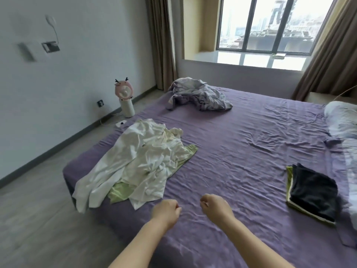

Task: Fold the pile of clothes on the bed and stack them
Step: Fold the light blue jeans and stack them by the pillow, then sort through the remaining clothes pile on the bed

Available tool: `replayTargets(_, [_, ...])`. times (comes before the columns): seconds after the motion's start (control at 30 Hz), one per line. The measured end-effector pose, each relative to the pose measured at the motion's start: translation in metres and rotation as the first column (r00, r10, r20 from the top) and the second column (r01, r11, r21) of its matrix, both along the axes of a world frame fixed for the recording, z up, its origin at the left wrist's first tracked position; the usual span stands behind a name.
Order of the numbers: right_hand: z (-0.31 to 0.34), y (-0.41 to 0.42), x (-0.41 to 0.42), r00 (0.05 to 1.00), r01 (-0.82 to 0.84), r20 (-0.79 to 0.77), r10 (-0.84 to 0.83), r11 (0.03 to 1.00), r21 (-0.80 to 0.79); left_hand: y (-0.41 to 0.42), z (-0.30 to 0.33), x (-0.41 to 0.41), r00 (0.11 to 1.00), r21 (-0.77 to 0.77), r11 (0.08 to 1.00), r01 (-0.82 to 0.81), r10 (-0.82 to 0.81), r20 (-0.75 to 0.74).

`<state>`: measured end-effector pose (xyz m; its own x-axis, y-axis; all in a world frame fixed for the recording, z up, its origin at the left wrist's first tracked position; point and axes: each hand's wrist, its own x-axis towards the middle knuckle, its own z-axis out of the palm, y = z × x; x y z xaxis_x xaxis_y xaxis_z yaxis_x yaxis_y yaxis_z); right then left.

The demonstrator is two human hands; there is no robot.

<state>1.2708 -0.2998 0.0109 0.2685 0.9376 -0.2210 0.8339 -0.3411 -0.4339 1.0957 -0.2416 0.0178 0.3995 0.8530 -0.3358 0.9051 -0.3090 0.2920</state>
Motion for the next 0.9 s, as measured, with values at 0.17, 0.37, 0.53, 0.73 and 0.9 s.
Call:
replayTargets(0.17, [-0.002, 0.043, -0.017, 0.997, -0.056, -0.051, 0.055, 0.998, -0.031, 0.031, -0.005, -0.025, 0.997, -0.027, 0.997, -0.076, 0.077, 0.006])
replayTargets(0.37, [-0.018, 0.1, -0.006, 0.992, -0.094, -0.088, 0.089, 0.994, -0.062, 0.08, -0.016, -0.025, 0.99, -0.099, 0.985, -0.139, 0.137, -0.024])
replayTargets(0.53, [-0.04, 0.156, 0.012, 0.99, -0.097, -0.109, 0.088, 0.992, -0.077, 0.14, -0.028, -0.008, 0.985, -0.147, 0.974, -0.173, 0.174, -0.006])
replayTargets(0.73, [-0.064, 0.21, 0.029, 0.992, -0.076, -0.113, 0.06, 0.986, -0.146, 0.203, -0.049, 0.0, 0.973, -0.24, 0.952, -0.19, 0.215, 0.082])
replayTargets(0.9, [-0.102, 0.279, 0.04, 0.988, -0.049, -0.155, 0.018, 0.979, -0.197, 0.298, -0.085, -0.001, 0.972, -0.287, 0.942, -0.176, 0.213, 0.101])
